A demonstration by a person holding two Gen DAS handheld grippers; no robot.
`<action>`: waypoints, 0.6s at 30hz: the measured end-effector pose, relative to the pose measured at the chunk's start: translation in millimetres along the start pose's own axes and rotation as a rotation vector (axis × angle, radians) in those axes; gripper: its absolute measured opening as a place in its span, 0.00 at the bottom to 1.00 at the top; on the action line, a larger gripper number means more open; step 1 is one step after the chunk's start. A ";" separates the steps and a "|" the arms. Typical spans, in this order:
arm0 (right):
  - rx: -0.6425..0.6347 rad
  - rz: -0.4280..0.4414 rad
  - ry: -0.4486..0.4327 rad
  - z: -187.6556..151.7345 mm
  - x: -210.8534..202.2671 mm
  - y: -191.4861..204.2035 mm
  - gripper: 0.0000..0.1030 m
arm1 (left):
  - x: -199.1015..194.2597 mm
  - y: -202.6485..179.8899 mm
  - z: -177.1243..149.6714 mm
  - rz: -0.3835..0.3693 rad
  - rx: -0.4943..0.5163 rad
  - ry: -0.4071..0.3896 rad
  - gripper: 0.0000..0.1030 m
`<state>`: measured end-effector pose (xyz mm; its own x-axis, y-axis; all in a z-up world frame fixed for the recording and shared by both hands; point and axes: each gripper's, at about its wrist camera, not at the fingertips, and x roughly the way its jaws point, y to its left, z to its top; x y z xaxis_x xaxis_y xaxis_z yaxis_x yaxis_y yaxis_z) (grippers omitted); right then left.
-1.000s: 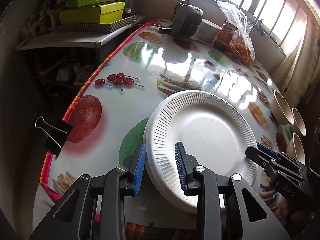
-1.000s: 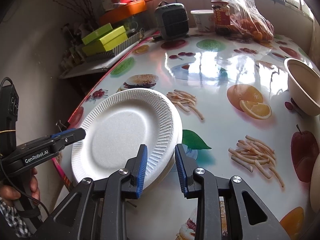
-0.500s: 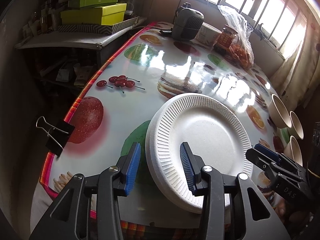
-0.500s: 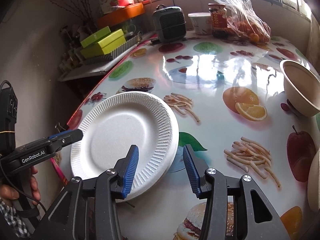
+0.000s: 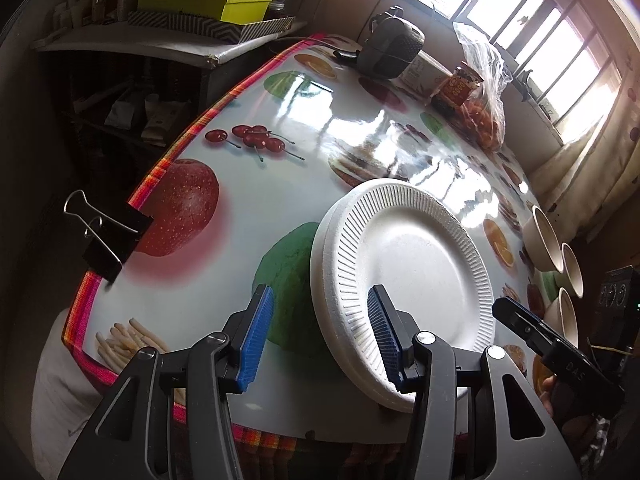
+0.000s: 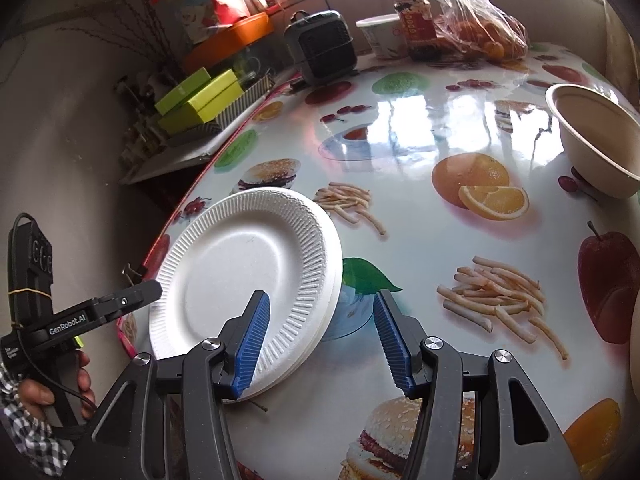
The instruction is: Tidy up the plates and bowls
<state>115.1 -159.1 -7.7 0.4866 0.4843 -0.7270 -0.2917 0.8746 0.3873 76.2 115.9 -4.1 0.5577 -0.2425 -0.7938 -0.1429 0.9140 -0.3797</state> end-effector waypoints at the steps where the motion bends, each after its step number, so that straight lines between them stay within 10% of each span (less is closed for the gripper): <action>1: 0.003 0.005 0.006 -0.4 1.6 -0.1 0.53 | 1.8 0.3 -0.1 -0.009 -0.001 0.006 0.49; 18: 0.014 0.060 0.066 11.3 21.6 -0.9 0.44 | 25.7 -18.2 11.2 -0.046 0.016 0.081 0.49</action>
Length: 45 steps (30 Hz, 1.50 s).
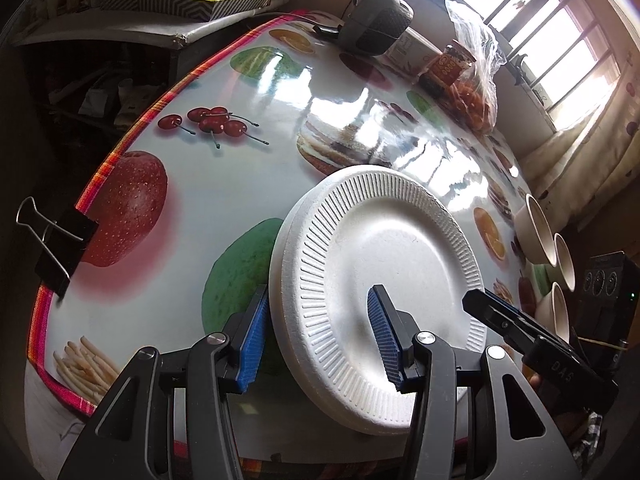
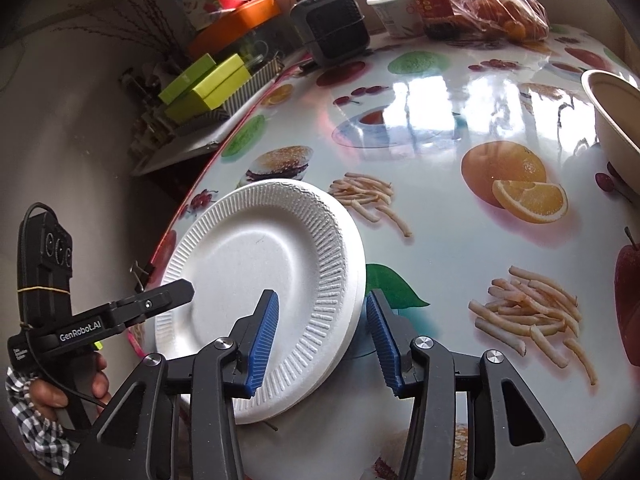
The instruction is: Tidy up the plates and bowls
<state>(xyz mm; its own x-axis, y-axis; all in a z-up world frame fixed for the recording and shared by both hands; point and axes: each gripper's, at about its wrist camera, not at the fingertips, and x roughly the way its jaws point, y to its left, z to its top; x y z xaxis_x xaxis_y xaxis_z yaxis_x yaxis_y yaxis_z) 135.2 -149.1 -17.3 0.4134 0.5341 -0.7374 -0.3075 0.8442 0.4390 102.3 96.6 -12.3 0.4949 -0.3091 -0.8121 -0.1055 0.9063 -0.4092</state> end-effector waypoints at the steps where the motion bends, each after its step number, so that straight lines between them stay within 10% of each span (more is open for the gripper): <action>1: 0.001 -0.002 0.001 1.1 0.6 0.0 0.44 | 0.8 -1.0 1.0 0.005 0.004 0.000 0.49; 45: 0.102 -0.133 -0.068 87.0 15.8 -65.5 0.44 | 80.3 -65.4 97.6 0.024 0.175 0.050 0.49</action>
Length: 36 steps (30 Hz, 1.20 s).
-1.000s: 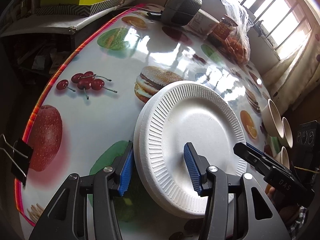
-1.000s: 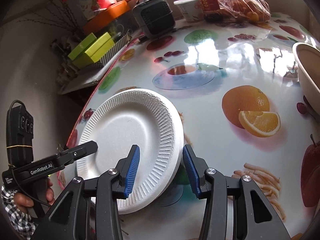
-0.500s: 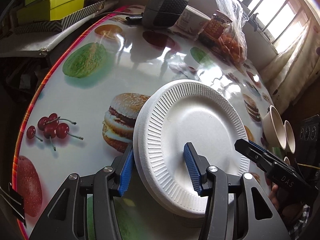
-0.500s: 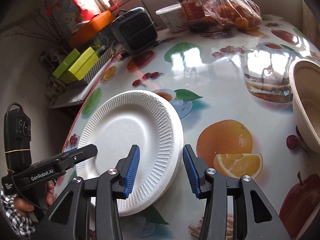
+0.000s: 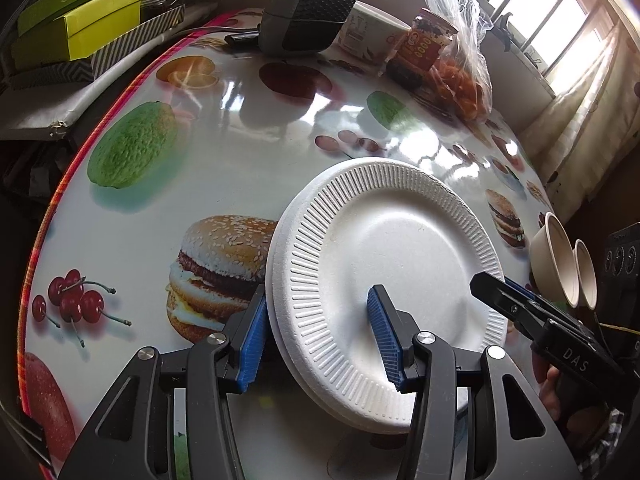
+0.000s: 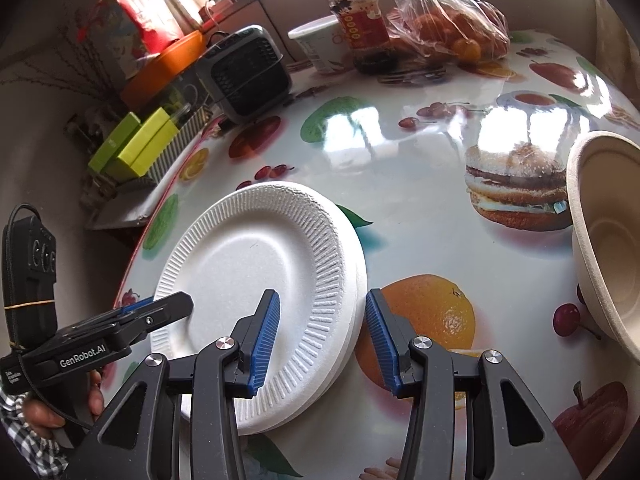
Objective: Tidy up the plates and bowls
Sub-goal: 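Move both grippers away from the plates toward the tan paper bowls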
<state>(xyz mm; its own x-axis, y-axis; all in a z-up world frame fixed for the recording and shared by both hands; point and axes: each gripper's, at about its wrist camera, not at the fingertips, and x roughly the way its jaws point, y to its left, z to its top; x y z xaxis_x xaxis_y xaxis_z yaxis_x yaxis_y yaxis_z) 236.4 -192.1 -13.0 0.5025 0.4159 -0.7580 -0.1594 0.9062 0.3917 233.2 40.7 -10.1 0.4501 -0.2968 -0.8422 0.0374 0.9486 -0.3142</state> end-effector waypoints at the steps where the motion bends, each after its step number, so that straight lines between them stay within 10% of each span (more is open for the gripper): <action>1: 0.000 0.001 0.000 -0.1 -0.1 0.0 0.44 | 0.2 0.4 0.5 0.000 -0.004 0.000 0.49; 19: 0.033 -0.002 -0.091 -5.9 -38.8 -3.1 0.53 | -48.4 -11.0 -7.7 0.063 -0.003 -0.093 0.49; 36: -0.115 -0.286 -0.324 -11.5 -232.1 -48.8 0.53 | -92.3 -174.0 -10.9 -0.129 0.257 -0.164 0.49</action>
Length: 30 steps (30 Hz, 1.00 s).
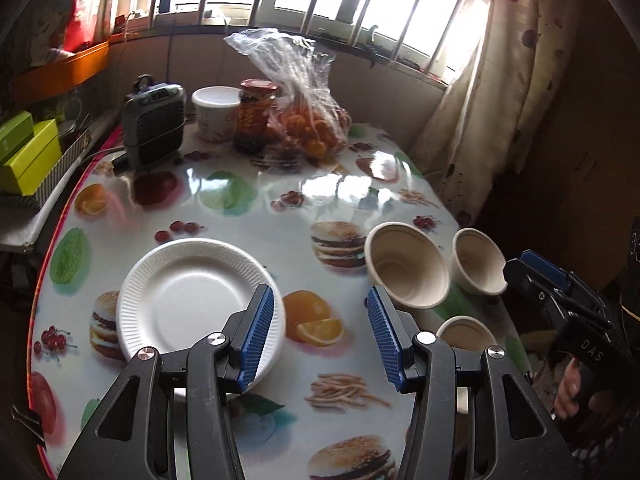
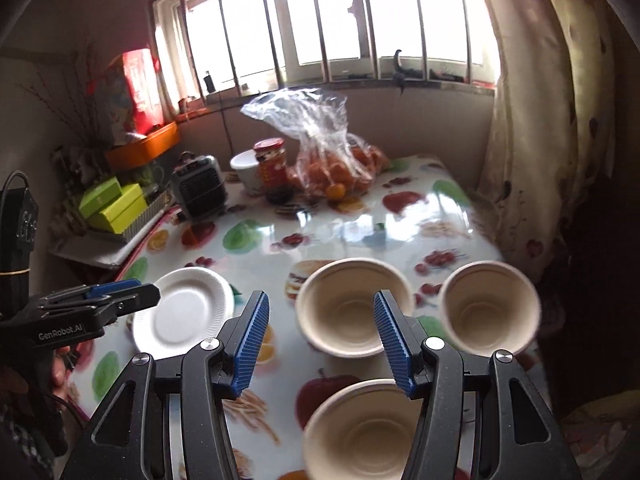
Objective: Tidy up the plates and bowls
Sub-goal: 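Move both grippers away from the plates toward the tan paper bowls, then close both grippers on the rim of a tan paper bowl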
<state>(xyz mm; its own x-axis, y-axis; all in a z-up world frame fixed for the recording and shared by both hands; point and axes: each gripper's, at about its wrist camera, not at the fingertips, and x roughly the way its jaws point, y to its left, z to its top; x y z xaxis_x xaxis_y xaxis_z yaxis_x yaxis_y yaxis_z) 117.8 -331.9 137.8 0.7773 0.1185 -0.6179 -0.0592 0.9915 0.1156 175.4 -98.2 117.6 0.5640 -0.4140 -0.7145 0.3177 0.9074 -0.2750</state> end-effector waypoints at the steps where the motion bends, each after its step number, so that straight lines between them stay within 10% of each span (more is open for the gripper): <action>1: 0.000 -0.015 -0.003 2.2 -4.1 -10.4 0.53 | 3.0 -7.6 4.0 -0.010 0.012 -0.004 0.49; 30: 0.138 0.018 0.214 -31.9 110.6 -91.0 0.40 | 148.5 -34.6 7.7 -0.097 0.020 0.203 0.49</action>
<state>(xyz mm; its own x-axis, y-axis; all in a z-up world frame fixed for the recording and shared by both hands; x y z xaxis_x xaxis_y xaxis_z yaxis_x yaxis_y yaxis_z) 189.2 -407.4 34.2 0.6254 0.1588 -0.7640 0.0261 0.9743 0.2239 254.0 -191.5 25.9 0.3655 -0.4742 -0.8010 0.3792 0.8617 -0.3371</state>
